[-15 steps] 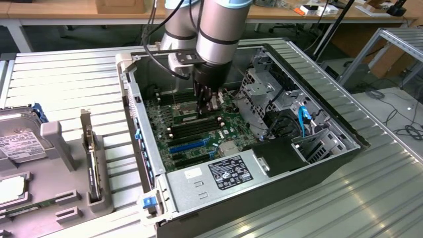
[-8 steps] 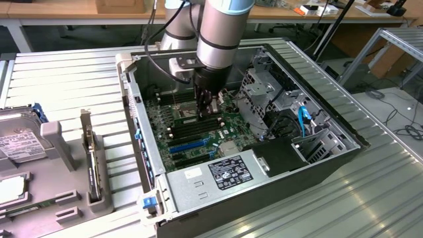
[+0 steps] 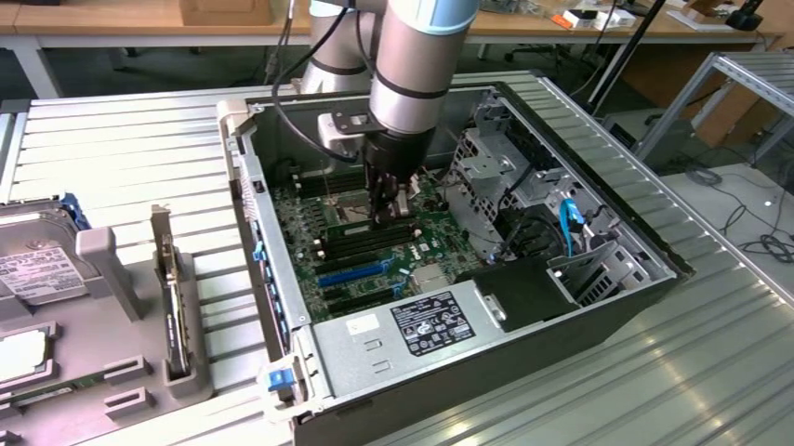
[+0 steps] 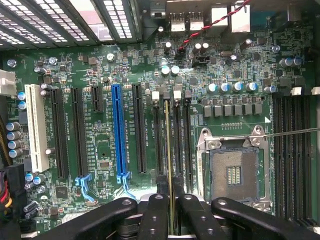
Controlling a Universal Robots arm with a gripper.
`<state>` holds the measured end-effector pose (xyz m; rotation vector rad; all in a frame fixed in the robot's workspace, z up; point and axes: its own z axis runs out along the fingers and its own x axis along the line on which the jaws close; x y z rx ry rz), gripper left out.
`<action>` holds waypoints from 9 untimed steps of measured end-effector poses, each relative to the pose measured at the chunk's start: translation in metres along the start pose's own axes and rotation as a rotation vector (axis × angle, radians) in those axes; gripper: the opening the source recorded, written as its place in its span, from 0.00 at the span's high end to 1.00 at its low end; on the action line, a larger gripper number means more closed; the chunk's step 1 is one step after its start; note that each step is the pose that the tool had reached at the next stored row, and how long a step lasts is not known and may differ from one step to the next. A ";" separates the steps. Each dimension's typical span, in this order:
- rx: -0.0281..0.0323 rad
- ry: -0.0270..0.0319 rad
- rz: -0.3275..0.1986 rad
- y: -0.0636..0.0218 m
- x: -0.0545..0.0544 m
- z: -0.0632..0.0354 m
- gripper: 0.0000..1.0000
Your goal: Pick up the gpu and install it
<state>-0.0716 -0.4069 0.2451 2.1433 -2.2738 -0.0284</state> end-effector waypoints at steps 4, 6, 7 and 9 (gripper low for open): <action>0.0000 -0.0001 0.003 -0.0004 0.003 0.0032 0.86; -0.0001 0.0001 0.003 -0.0006 0.004 0.0044 0.86; -0.0001 0.0000 0.003 -0.0007 0.004 0.0050 0.86; 0.0000 -0.0002 0.004 -0.0007 0.004 0.0060 0.86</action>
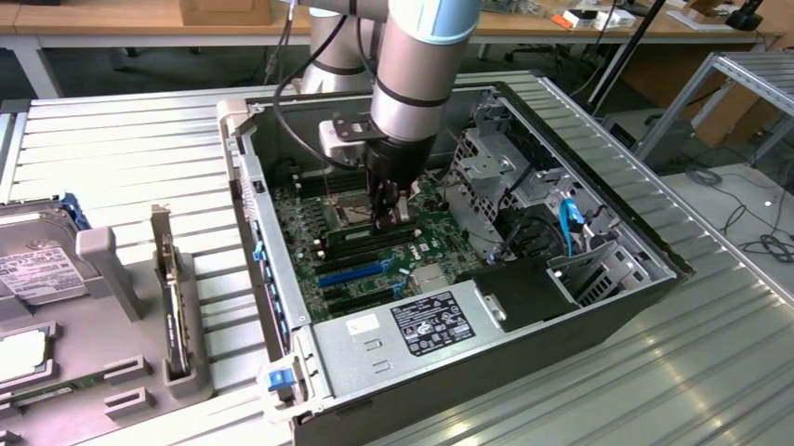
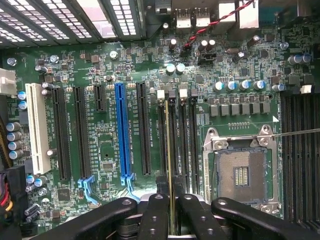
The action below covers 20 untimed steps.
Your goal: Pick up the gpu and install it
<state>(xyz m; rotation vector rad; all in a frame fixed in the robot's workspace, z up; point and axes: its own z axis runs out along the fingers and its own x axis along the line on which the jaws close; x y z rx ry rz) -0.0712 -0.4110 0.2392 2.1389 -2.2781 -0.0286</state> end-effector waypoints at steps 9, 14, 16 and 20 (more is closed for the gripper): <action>0.0000 0.0001 0.000 -0.0002 0.000 0.0043 0.86; -0.0001 0.0002 0.000 -0.0004 0.000 0.0065 0.86; -0.0001 0.0001 0.000 -0.0004 0.000 0.0072 0.86; 0.0000 0.0001 0.000 -0.0005 0.000 0.0077 0.86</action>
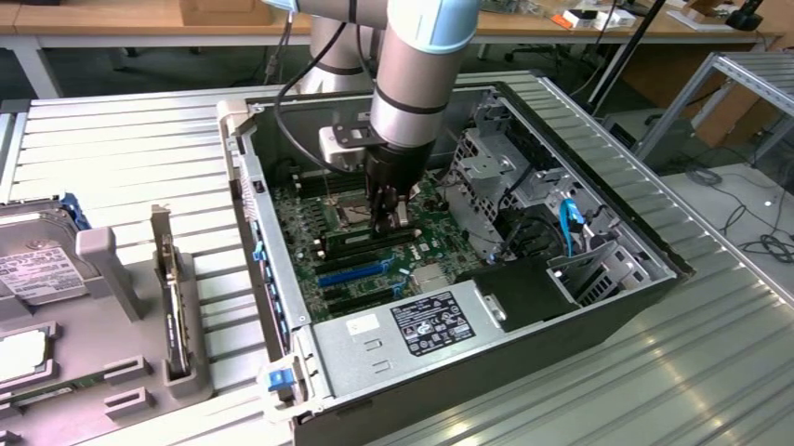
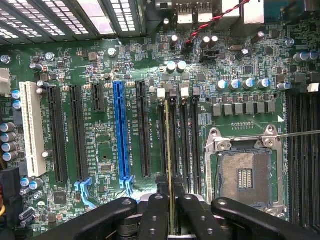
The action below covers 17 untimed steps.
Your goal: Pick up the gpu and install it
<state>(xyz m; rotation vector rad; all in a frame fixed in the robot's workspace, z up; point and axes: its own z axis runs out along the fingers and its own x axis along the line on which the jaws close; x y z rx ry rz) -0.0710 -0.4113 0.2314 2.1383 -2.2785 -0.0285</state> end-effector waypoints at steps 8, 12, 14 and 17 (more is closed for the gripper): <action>-0.0002 0.0001 -0.004 0.0000 0.000 0.0006 0.86; -0.0006 0.0000 -0.006 -0.0001 0.001 0.0009 0.86; -0.0007 0.0001 -0.006 -0.0001 0.001 0.0008 0.86; -0.0008 0.0001 -0.006 -0.0001 0.002 0.0009 0.86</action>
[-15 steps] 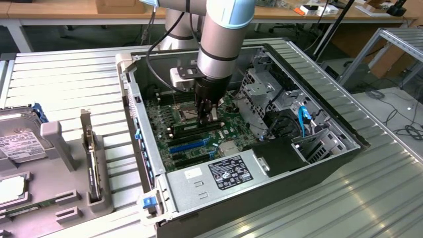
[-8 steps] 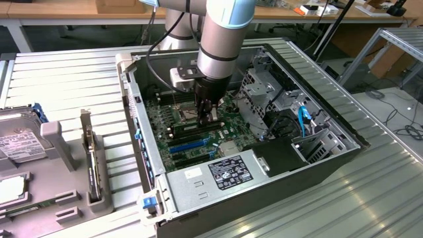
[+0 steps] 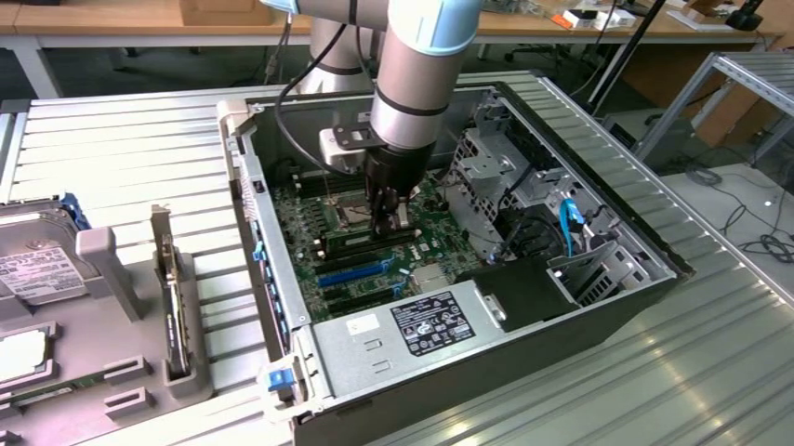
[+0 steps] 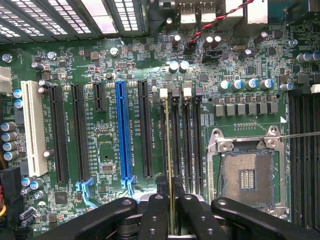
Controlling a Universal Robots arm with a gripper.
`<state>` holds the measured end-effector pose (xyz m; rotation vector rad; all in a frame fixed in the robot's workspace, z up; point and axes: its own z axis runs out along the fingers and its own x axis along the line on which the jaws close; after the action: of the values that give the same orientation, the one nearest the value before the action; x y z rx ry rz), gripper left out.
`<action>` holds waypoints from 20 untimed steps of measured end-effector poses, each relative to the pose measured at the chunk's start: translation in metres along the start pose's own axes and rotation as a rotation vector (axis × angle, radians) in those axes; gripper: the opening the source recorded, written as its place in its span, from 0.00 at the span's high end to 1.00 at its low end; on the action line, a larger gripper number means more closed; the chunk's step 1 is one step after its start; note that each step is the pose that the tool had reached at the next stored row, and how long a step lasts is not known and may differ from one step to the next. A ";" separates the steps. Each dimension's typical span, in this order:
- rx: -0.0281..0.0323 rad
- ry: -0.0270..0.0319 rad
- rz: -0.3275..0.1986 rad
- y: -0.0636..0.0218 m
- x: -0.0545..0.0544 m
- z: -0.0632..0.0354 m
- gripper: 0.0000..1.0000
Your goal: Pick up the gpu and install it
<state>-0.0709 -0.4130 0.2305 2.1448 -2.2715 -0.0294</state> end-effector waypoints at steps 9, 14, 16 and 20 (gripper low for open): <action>-0.0001 0.0001 0.000 0.0000 0.000 0.0010 0.86; -0.0001 0.0000 0.000 0.0000 0.000 0.0018 0.86; -0.0005 0.0001 0.000 0.0000 0.000 0.0025 0.86; -0.0017 0.0002 0.000 -0.0004 0.000 0.0025 0.86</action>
<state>-0.0706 -0.4129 0.2280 2.1437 -2.2707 -0.0311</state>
